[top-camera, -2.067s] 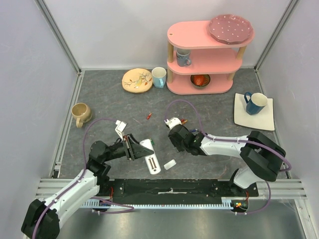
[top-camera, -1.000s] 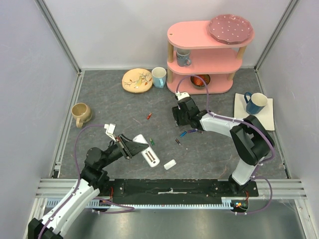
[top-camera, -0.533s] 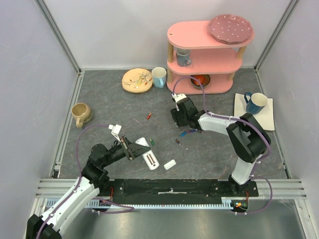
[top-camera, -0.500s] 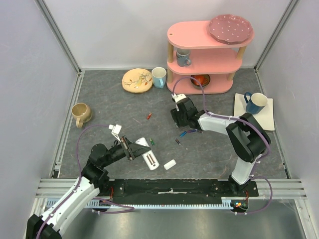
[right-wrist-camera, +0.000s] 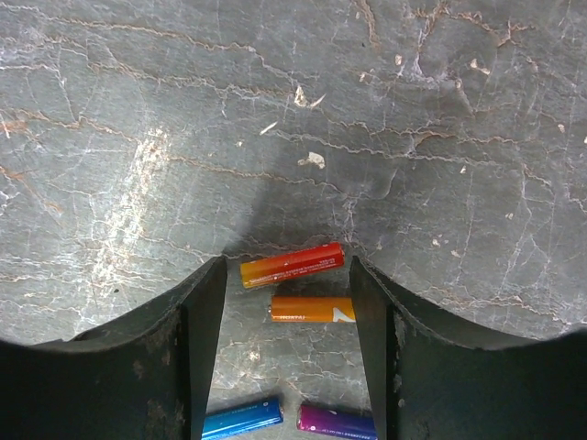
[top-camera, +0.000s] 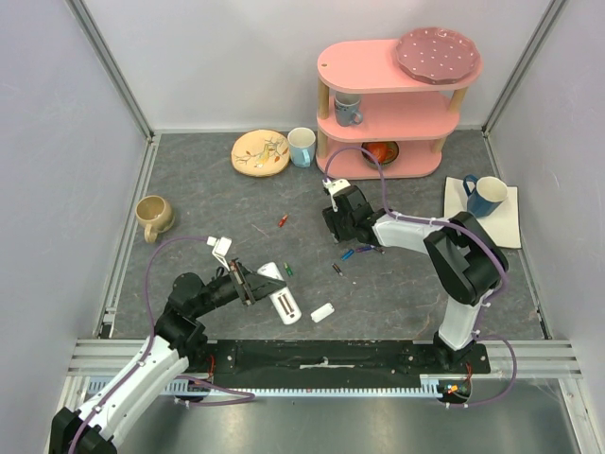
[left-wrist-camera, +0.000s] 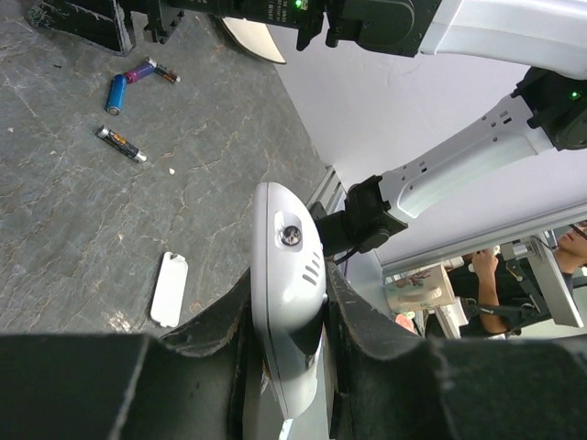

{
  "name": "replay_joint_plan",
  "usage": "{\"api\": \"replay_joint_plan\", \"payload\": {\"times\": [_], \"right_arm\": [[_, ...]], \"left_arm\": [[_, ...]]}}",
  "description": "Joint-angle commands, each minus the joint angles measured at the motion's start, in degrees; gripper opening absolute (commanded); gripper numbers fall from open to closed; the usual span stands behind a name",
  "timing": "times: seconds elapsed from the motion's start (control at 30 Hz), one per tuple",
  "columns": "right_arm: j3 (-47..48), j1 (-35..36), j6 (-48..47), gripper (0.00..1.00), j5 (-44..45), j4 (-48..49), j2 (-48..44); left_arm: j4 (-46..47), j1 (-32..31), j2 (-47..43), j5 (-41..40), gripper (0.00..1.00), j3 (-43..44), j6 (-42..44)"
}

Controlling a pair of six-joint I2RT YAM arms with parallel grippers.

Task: Load the batteries into the remote control
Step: Adjust the battery at the center of the board.

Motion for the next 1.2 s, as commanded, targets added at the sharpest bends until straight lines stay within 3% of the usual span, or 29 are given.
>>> {"api": "replay_joint_plan", "payload": {"times": [0.0,0.83,1.17], "right_arm": [[2.0,0.0,-1.0,0.63,-0.7,1.7,0.8],[0.7,0.1,-0.1,0.48,-1.3,2.0,1.9],[-0.8,1.9,-2.9,0.34,-7.5,2.8,-3.8]], "left_arm": [[2.8,0.2,-0.8,2.6,0.02,2.1,2.0],[3.1,0.2,-1.8,3.2,0.02,1.1,1.4],[3.1,0.2,-2.1,3.1,0.02,1.0,1.2]]}}
